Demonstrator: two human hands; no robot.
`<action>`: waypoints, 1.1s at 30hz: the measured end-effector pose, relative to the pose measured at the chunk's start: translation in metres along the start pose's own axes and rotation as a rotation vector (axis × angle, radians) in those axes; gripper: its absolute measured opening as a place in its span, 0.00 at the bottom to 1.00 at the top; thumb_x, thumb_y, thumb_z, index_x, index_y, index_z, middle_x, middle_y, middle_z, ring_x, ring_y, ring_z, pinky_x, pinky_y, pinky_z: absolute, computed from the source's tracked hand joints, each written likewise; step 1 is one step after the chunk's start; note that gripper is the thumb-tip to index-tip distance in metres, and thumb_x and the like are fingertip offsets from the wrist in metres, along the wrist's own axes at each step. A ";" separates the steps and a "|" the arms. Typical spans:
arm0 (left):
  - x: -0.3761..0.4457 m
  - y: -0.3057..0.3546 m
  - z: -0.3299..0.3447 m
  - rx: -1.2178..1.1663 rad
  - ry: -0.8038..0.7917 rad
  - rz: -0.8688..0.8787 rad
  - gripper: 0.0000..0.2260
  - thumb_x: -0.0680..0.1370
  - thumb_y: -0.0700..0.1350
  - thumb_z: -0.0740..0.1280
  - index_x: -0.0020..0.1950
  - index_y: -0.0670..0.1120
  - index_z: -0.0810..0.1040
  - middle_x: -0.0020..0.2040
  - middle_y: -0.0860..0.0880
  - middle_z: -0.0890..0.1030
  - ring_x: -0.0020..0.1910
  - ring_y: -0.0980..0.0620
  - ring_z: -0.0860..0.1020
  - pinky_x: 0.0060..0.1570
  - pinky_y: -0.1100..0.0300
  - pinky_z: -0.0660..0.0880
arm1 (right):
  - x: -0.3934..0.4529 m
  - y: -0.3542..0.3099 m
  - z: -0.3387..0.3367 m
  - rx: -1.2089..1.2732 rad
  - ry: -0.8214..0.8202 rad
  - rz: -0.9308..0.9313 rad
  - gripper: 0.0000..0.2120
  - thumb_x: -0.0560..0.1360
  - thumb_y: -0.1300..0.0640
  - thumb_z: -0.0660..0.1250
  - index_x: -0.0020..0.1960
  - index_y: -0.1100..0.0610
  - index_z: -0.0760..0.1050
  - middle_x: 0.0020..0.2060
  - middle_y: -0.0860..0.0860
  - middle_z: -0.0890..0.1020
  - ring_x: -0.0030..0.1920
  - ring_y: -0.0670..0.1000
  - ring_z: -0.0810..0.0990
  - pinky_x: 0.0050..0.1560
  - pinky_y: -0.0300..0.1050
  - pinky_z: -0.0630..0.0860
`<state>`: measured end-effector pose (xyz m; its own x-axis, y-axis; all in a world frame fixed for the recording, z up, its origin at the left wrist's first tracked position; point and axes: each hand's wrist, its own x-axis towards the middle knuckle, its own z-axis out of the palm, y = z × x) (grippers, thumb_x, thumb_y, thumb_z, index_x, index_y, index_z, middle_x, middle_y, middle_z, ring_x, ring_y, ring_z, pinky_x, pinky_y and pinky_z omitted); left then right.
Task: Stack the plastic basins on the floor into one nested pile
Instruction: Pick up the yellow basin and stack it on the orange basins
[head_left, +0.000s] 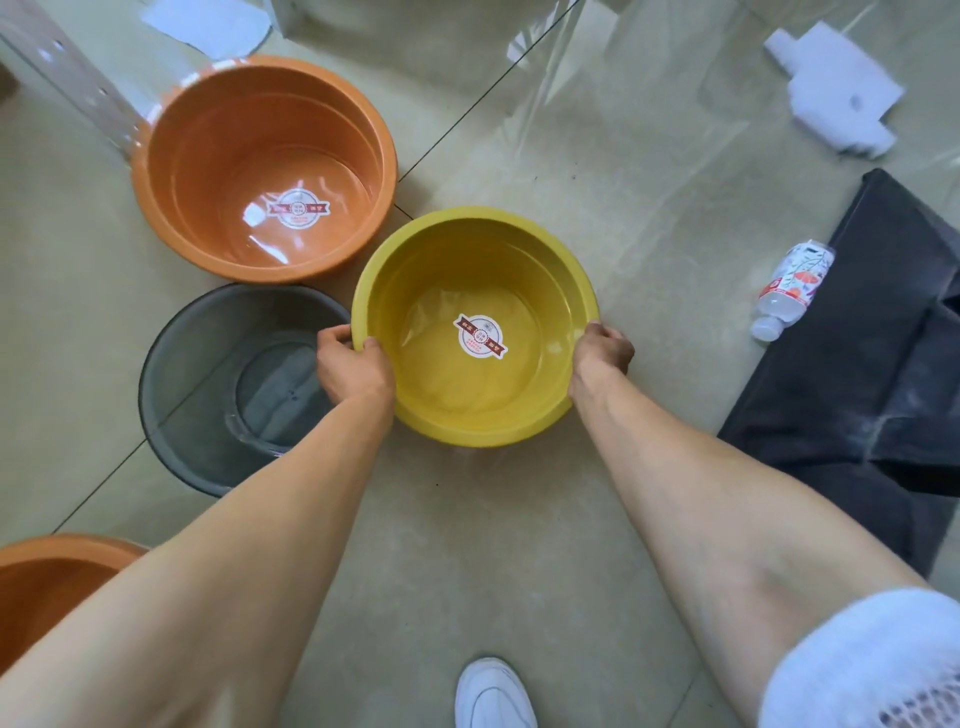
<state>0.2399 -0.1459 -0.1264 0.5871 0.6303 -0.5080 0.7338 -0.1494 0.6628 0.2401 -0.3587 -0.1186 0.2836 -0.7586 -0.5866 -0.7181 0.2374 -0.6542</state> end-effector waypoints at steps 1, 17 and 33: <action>-0.003 0.001 -0.003 -0.020 -0.003 -0.006 0.10 0.77 0.42 0.65 0.58 0.47 0.75 0.49 0.49 0.78 0.46 0.50 0.76 0.47 0.58 0.73 | -0.003 -0.002 -0.003 0.008 0.017 -0.004 0.14 0.81 0.53 0.60 0.58 0.59 0.79 0.55 0.58 0.84 0.46 0.54 0.77 0.49 0.41 0.71; -0.038 0.029 -0.137 -0.256 0.114 -0.038 0.16 0.81 0.56 0.55 0.44 0.44 0.70 0.35 0.53 0.72 0.40 0.49 0.72 0.40 0.57 0.68 | -0.139 -0.069 -0.017 -0.060 0.114 -0.285 0.22 0.78 0.41 0.57 0.35 0.57 0.72 0.41 0.57 0.84 0.43 0.59 0.81 0.46 0.50 0.76; -0.021 -0.137 -0.416 -0.181 0.591 -0.266 0.16 0.81 0.54 0.54 0.43 0.43 0.70 0.38 0.45 0.74 0.39 0.47 0.71 0.40 0.57 0.65 | -0.394 0.091 0.058 -0.338 -0.312 -0.287 0.16 0.80 0.51 0.54 0.43 0.57 0.77 0.47 0.58 0.84 0.41 0.58 0.77 0.44 0.45 0.71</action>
<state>-0.0154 0.1785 0.0226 0.0709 0.9467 -0.3143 0.7282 0.1662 0.6649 0.1001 -0.0032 0.0257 0.6367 -0.5359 -0.5545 -0.7338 -0.2001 -0.6492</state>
